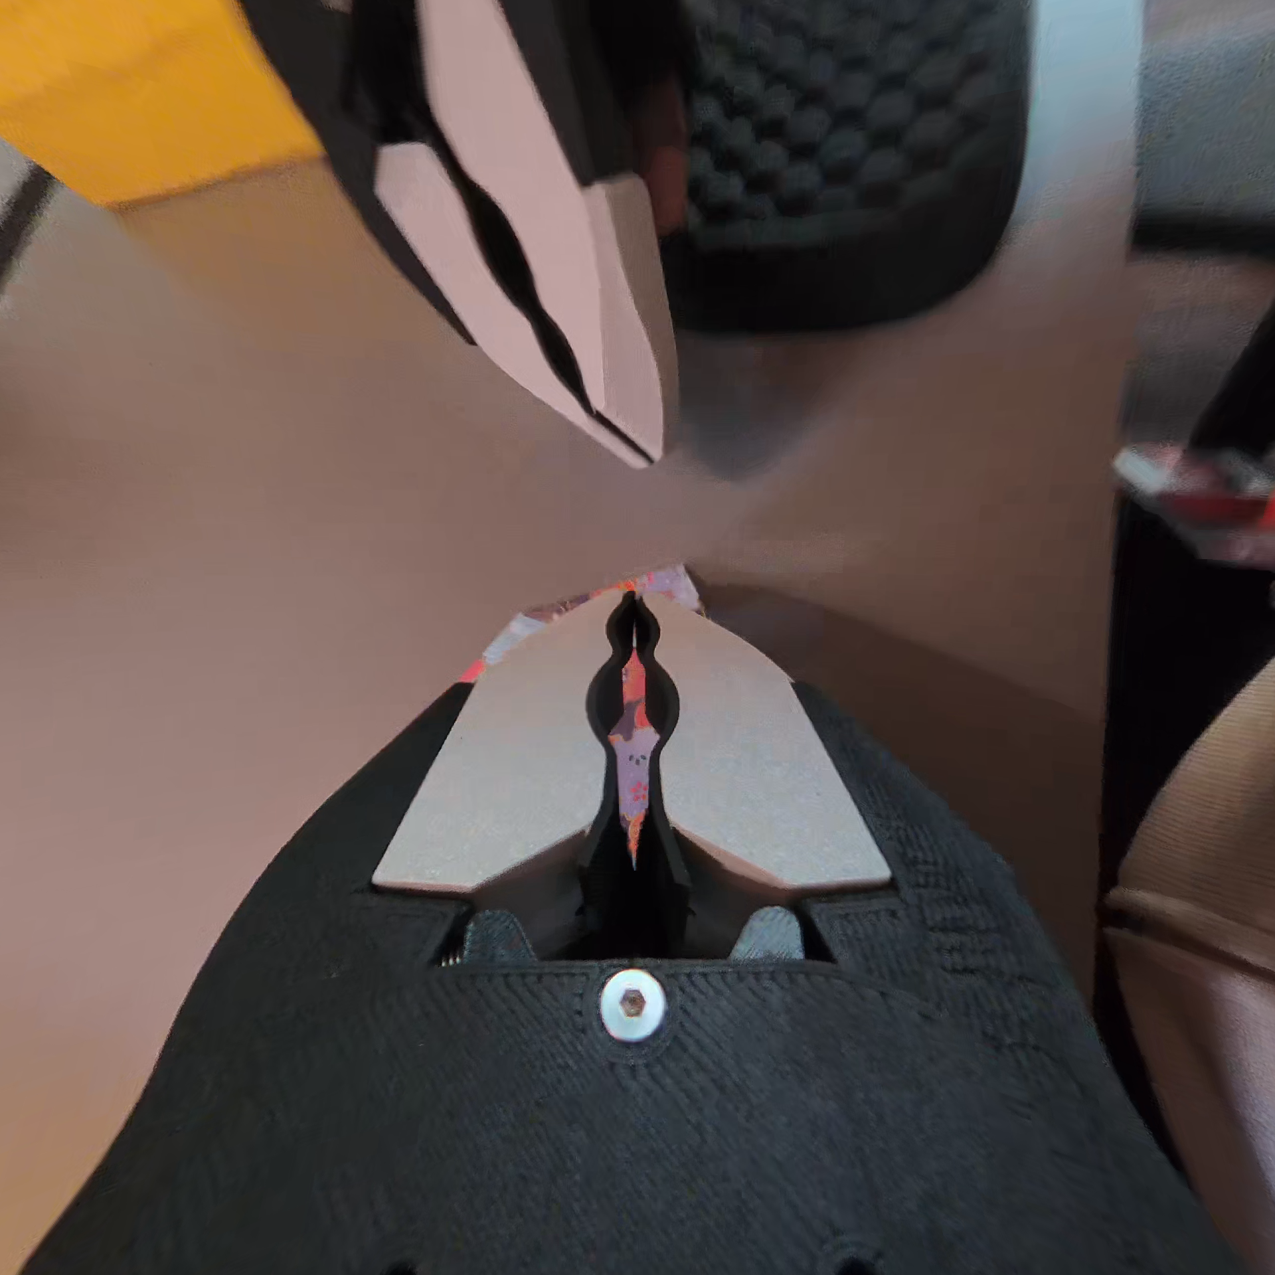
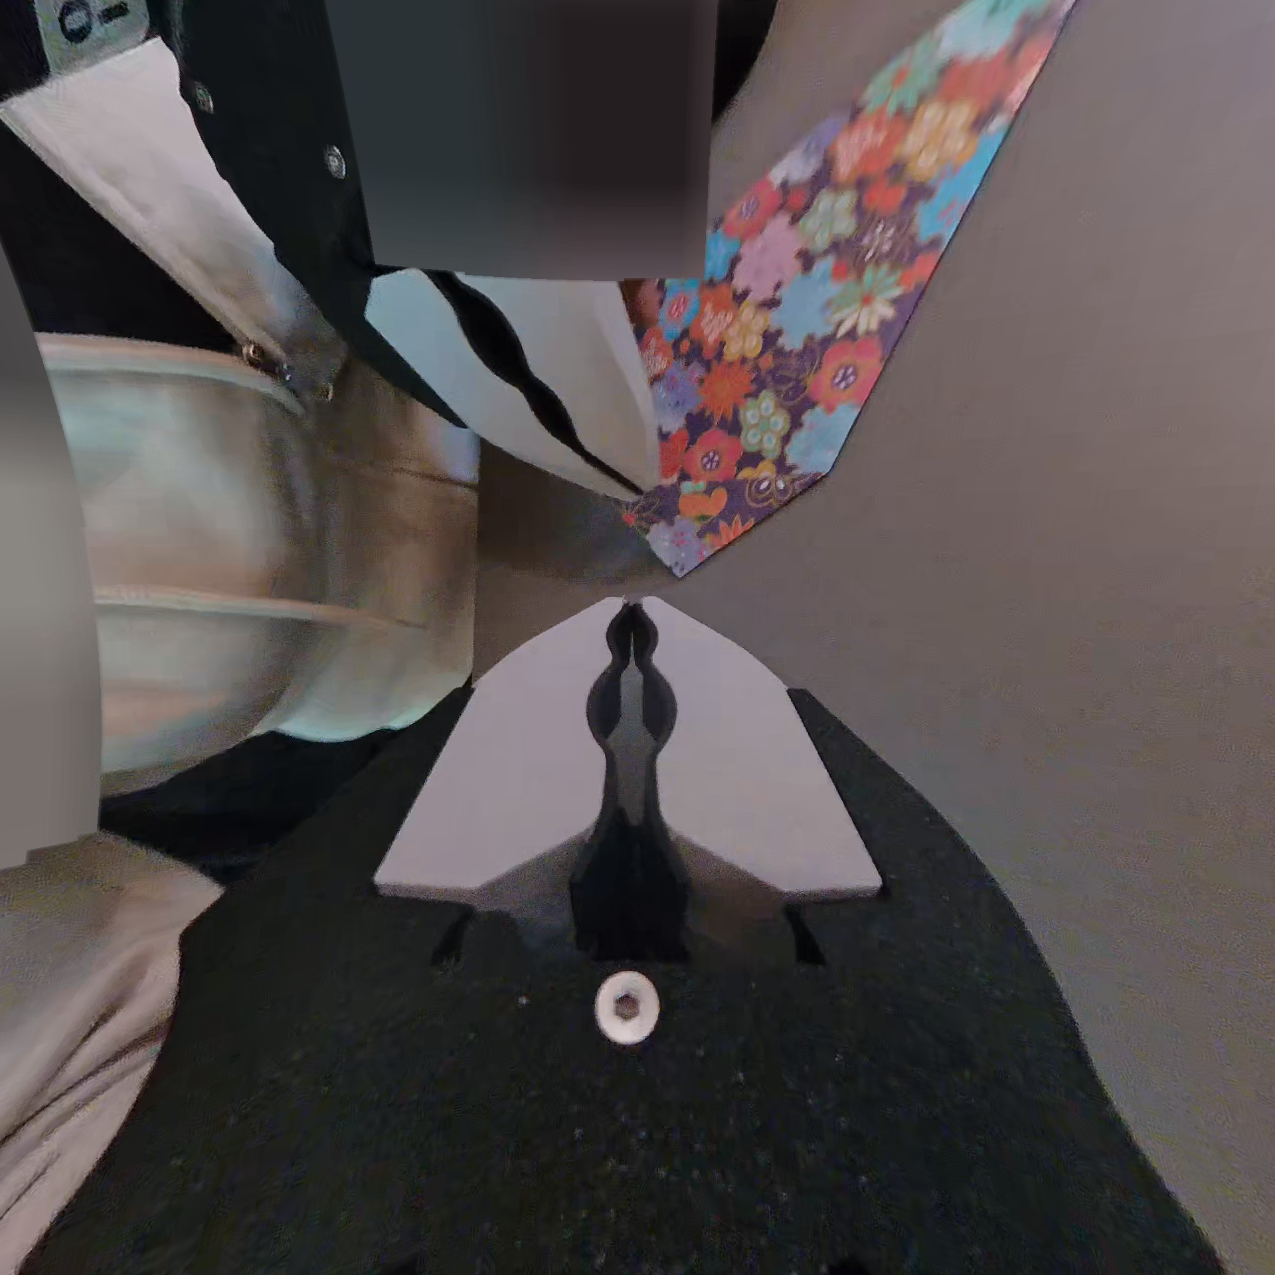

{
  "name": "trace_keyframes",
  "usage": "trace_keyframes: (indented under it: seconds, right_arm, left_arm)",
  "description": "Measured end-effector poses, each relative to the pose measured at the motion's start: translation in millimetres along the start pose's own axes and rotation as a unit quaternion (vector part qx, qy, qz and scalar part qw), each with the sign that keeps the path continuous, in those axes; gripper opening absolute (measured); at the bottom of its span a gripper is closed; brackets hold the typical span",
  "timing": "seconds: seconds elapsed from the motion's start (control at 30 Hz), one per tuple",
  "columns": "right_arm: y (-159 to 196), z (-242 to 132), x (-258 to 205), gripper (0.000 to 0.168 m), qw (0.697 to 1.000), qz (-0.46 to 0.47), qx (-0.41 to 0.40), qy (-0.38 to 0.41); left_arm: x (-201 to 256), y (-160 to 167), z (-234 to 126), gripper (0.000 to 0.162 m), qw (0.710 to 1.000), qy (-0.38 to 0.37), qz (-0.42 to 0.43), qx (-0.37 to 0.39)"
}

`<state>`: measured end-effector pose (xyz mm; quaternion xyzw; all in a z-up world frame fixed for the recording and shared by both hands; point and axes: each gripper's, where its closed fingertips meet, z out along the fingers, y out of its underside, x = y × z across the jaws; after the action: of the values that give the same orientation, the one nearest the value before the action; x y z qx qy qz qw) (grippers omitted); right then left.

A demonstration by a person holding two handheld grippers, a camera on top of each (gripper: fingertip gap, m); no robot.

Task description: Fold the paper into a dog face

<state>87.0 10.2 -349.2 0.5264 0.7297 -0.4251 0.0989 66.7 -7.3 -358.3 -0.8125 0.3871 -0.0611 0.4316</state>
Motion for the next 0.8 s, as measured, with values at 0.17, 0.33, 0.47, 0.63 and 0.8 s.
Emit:
trace_keyframes:
  seconds: [0.17,0.33,0.47,0.63,0.8]
  right_arm:
    - [-23.7,-12.9,-13.3,0.057,0.976,-0.031,0.133,0.171]
    - [-42.7,42.7,-34.0,0.071,0.966,-0.022,0.172,0.190]
    - [-36.1,78.4,-21.4,0.088,0.972,-0.018,0.098,0.211]
    - [-3.5,59.5,-13.7,0.078,0.973,-0.101,-0.034,0.206]
    - [3.8,20.7,-25.2,0.069,0.984,-0.098,-0.092,0.120]
  left_arm:
    - [-32.0,-6.7,-58.8,0.095,0.982,0.006,-0.169,0.082]
    - [-60.3,41.5,-94.4,0.108,0.974,-0.062,-0.215,0.044]
    - [-63.2,53.6,-106.5,0.106,0.965,-0.074,-0.244,0.053]
    - [-64.5,56.0,-109.8,0.102,0.962,-0.085,-0.252,0.064]
    - [-61.7,54.9,-103.0,0.095,0.956,-0.078,-0.271,0.076]
